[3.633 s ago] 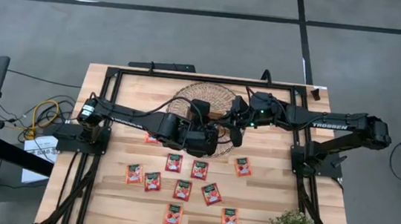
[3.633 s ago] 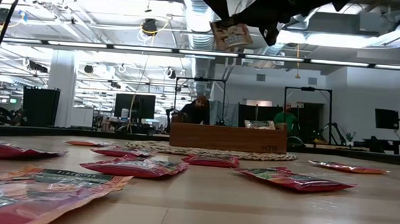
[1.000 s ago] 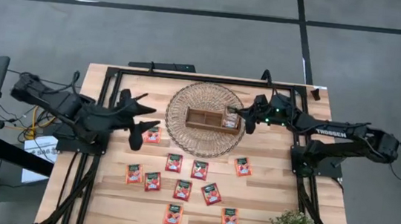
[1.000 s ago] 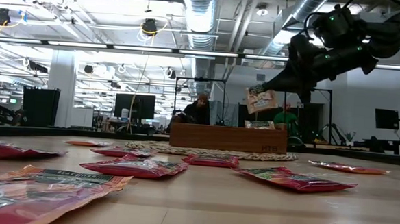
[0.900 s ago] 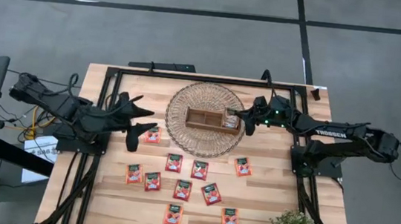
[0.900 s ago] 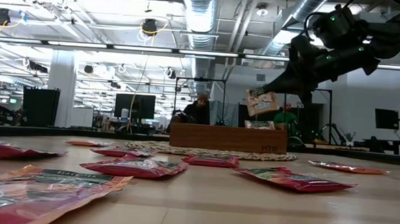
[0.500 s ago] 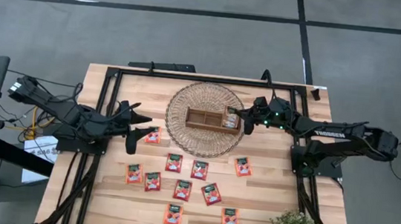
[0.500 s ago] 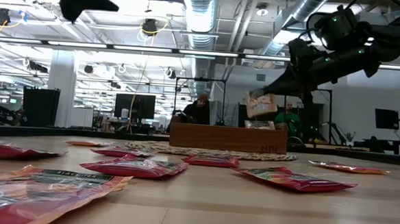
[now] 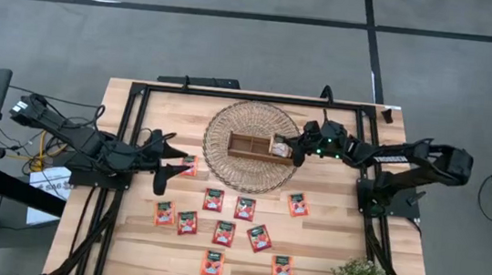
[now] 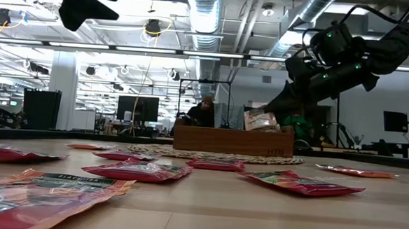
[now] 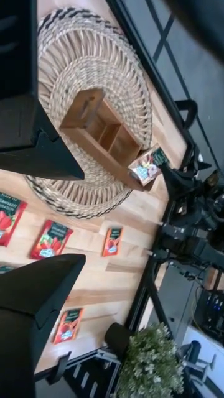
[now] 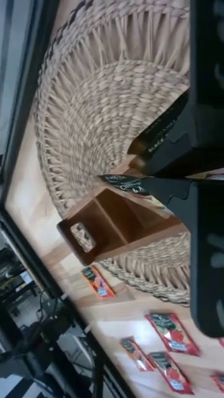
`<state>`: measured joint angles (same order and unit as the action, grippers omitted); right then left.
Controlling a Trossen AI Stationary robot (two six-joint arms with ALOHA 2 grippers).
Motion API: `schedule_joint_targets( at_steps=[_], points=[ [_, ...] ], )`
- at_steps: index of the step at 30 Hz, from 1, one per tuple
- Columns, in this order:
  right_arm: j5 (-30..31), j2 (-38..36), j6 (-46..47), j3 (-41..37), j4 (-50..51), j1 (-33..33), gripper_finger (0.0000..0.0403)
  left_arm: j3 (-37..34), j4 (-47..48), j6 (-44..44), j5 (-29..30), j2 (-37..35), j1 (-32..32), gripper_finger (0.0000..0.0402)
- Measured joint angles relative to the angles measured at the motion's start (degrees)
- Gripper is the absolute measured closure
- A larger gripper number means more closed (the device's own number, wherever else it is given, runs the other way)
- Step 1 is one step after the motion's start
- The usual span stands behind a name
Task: Pick & Place Tea
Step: Put the brown tea bag into the right slot of the wooden organizer
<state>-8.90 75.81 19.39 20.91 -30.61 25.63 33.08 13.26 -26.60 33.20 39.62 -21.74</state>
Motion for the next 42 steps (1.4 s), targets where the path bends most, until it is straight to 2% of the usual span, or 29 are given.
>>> schedule_joint_targets(
  at_steps=[7, 15, 32, 42],
  points=[
    [-0.1, -3.5, -1.5, 0.0, 0.6, 0.0, 0.0403, 0.0, 1.2, -1.7, -1.1, 0.1, 0.0, 0.0205],
    [-0.1, -6.6, -5.3, 0.0, 8.3, 1.6, 0.0403, 0.0, 1.2, -1.8, -1.9, 0.1, 0.0, 0.0205],
    [0.1, -5.7, -9.0, 0.0, 8.3, 1.9, 0.0403, 0.0, 1.2, -2.8, -1.8, 0.1, 0.0, 0.0205],
    [0.2, 0.2, -9.4, 0.0, 2.0, 0.0, 0.0403, 0.0, 1.2, -4.3, -1.8, 0.1, 0.0, 0.0205]
  ],
)
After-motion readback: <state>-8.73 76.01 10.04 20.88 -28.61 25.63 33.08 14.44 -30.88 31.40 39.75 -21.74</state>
